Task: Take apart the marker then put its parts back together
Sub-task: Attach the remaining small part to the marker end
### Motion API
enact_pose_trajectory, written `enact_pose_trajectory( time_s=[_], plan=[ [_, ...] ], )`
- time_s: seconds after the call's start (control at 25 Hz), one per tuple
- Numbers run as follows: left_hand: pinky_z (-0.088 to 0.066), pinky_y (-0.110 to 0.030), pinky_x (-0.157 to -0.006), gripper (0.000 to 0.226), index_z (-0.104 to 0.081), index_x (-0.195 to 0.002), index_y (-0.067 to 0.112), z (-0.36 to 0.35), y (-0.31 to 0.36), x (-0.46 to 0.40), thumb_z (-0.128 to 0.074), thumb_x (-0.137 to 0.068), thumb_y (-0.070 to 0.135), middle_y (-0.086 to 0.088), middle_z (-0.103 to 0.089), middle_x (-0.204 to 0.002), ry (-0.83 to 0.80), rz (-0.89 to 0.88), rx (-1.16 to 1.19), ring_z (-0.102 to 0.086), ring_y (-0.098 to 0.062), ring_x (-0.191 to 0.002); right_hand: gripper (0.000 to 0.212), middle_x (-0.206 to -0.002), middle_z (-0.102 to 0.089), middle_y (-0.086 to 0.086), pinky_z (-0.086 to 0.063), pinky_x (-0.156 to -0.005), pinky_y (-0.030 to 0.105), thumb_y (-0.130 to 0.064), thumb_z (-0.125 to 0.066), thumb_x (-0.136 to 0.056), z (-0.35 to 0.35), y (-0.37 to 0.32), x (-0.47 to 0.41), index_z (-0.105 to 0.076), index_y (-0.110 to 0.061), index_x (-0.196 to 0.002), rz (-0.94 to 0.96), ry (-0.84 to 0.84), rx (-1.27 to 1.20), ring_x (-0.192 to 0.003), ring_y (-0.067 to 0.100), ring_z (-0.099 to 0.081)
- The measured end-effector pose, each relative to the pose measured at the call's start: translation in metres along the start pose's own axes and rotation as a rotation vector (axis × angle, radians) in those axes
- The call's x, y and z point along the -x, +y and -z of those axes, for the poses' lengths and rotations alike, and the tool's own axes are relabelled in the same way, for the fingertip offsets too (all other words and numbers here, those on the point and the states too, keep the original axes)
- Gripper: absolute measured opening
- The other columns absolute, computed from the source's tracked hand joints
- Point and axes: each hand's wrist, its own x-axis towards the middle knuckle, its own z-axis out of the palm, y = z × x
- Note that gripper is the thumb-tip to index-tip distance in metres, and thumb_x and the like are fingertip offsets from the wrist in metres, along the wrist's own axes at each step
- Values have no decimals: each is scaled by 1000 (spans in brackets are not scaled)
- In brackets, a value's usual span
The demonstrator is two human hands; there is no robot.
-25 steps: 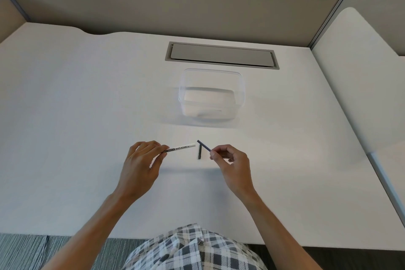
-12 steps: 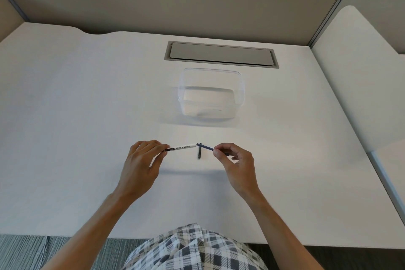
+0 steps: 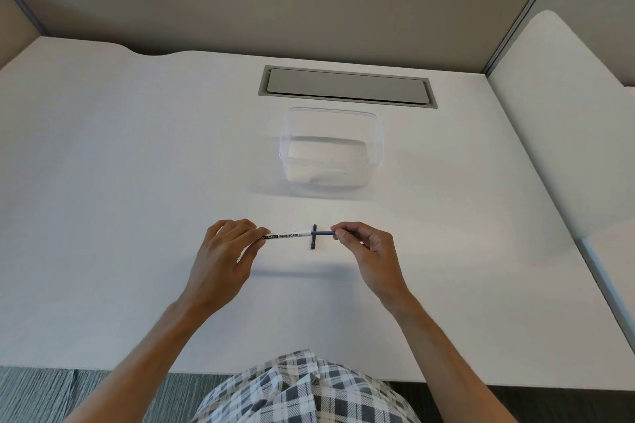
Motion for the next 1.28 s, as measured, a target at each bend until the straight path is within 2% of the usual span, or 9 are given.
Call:
enact_pose_trajectory(
  time_s=[0.08,0.16,0.36,0.48,0.6,0.72,0.88,1.12,1.28],
  plan=[
    [-37,-27,-94,26,-71,-104,15,0,2,-1,-49,-94,26,5,-69,-95,-1,-5,8,-59,-15,-95,23,-86,-76,-11,-45,-77,12,-6,-59,-96,0,0,-1,-78,-19,-92,-1,-19,-34,-84,1,-65],
    [-37,-27,-94,23,-71,-104,15,-1,3,0,-52,-93,24,6,-70,-95,-4,-5,16,-58,-13,-95,27,-87,-75,-7,-44,-74,8,-2,-55,-97,-1,-1,0,-77,-19,-96,7,-20,-48,-78,-2,-63],
    [-39,-30,-94,20,-71,-103,15,-1,7,0,-56,-91,20,5,-70,-94,-4,-5,20,-58,-12,-94,14,-81,-78,3,-49,-71,12,-7,-69,-91,-9,0,0,-68,-15,-102,-22,138,-194,-74,6,-69],
    [-39,-30,-94,19,-71,-102,15,-1,8,-2,-56,-92,20,6,-70,-94,3,-5,27,-57,-11,-93,13,-77,-79,4,-48,-66,11,-13,-75,-86,-13,0,-1,-65,-14,-93,-24,241,-234,-70,7,-70],
    [-38,-29,-94,19,-71,-102,15,-2,9,-4,-55,-92,20,6,-70,-93,5,-15,30,-57,-11,-92,10,-73,-78,3,-48,-63,10,-10,-79,-83,-18,0,-2,-68,-11,-84,-12,286,-265,-66,6,-69],
    [-36,-27,-95,19,-71,-102,16,-3,10,-5,-56,-92,20,7,-70,-93,7,-15,32,-57,-11,-92,3,-74,-77,2,-48,-62,11,-5,-76,-84,-21,0,-1,-74,-6,-85,10,278,-291,-67,4,-68],
    [-35,-25,-96,19,-70,-103,16,-4,9,-4,-55,-92,21,7,-69,-93,13,-15,36,-57,-9,-92,7,-77,-79,-1,-49,-63,10,-1,-75,-84,-25,1,0,-76,-6,-90,-2,225,-302,-69,1,-69],
    [-36,-27,-96,19,-69,-103,18,-4,9,-5,-54,-94,23,8,-68,-94,10,-17,38,-58,-11,-89,6,-77,-79,4,-48,-63,10,-3,-76,-83,-28,0,-2,-75,-9,-84,-63,230,-335,-67,4,-69],
    [-38,-29,-96,18,-70,-103,17,-5,10,-6,-55,-93,22,8,-69,-94,9,-16,36,-59,-12,-91,4,-73,-77,-2,-47,-63,9,-7,-79,-80,-31,0,-3,-77,-8,-83,-87,229,-298,-67,1,-68]
  ],
)
